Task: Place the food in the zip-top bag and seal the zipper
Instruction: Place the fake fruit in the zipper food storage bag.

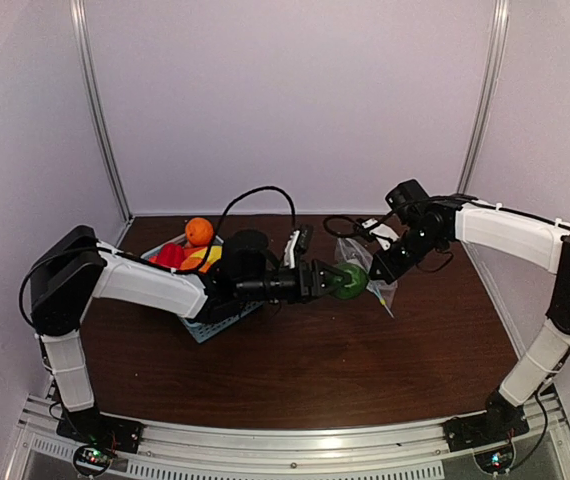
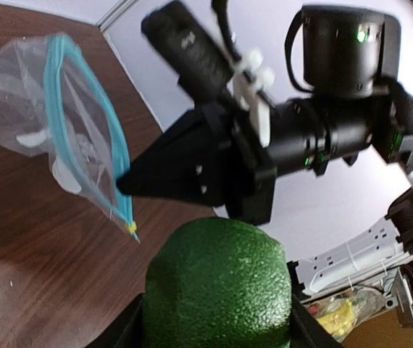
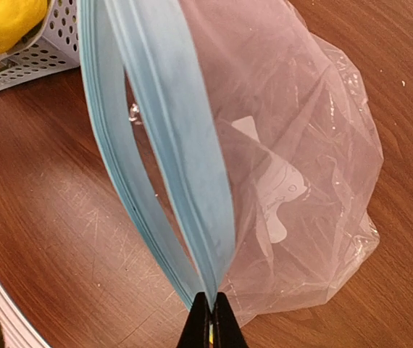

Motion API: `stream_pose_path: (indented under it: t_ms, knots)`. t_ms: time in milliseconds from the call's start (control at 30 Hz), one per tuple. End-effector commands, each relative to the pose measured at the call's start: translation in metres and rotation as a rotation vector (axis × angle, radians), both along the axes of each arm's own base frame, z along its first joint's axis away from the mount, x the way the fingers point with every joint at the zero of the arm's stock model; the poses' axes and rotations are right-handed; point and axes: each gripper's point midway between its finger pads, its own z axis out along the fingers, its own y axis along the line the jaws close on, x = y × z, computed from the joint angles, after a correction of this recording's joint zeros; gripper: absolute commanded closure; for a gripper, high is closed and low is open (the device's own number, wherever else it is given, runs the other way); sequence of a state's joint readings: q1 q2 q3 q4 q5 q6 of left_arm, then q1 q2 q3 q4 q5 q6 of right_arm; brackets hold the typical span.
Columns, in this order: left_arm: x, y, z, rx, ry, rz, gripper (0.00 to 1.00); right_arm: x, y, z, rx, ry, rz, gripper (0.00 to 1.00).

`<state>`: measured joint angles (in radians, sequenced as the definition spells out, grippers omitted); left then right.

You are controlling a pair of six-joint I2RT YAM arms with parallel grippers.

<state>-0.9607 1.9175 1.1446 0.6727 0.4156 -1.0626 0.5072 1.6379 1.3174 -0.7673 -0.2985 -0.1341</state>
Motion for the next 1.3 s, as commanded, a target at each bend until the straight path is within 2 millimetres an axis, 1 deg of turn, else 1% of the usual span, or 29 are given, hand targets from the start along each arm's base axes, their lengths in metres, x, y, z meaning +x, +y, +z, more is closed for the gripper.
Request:
stream_pose_path:
  t_ms: [0, 67, 233, 367, 433, 533, 633, 733, 800, 900, 1000, 1133, 1267]
  knots:
    - [-0.023, 0.01, 0.011, 0.001, -0.098, -0.021, 0.82, 0.001, 0.007, 0.02, 0.056, -0.042, 0.012, 1.0]
    - [-0.019, 0.011, 0.009, -0.014, -0.093, -0.01, 0.82, 0.003, 0.007, 0.022, 0.054, -0.048, 0.009, 1.0]
    - [0.007, 0.001, -0.007, 0.024, -0.039, 0.09, 0.88, 0.005, 0.008, 0.026, 0.067, -0.058, 0.001, 1.0]
    - [0.027, -0.006, -0.009, 0.029, -0.002, 0.167, 0.9, 0.005, 0.01, 0.028, 0.075, -0.055, 0.004, 1.0]
    - [0.033, -0.011, -0.007, 0.027, 0.015, 0.173, 0.92, 0.003, 0.012, 0.03, 0.089, -0.054, 0.01, 1.0]
    - [0.042, -0.014, -0.014, 0.075, 0.04, 0.213, 0.95, 0.0, 0.014, 0.034, 0.111, -0.047, 0.02, 1.0]
    - [0.052, -0.009, -0.026, 0.117, 0.073, 0.259, 0.97, -0.003, 0.017, 0.042, 0.136, -0.051, 0.028, 1.0]
    - [0.058, 0.0, -0.042, 0.147, 0.121, 0.299, 0.98, -0.005, 0.017, 0.049, 0.152, -0.062, 0.03, 1.0]
    - [0.061, 0.007, -0.051, 0.158, 0.144, 0.315, 1.0, -0.005, 0.017, 0.05, 0.152, -0.065, 0.029, 1.0]
    - [0.066, 0.012, -0.059, 0.166, 0.162, 0.337, 1.0, -0.008, 0.019, 0.049, 0.159, -0.06, 0.051, 1.0]
    - [0.072, 0.011, -0.056, 0.146, 0.163, 0.34, 1.0, -0.016, 0.025, 0.045, 0.169, -0.028, 0.092, 1.0]
    - [0.075, -0.011, -0.044, 0.115, 0.139, 0.272, 1.0, -0.026, 0.034, 0.041, 0.18, -0.005, 0.143, 1.0]
    - [0.073, -0.028, -0.042, 0.089, 0.155, 0.216, 1.0, -0.037, 0.048, 0.041, 0.199, 0.016, 0.209, 1.0]
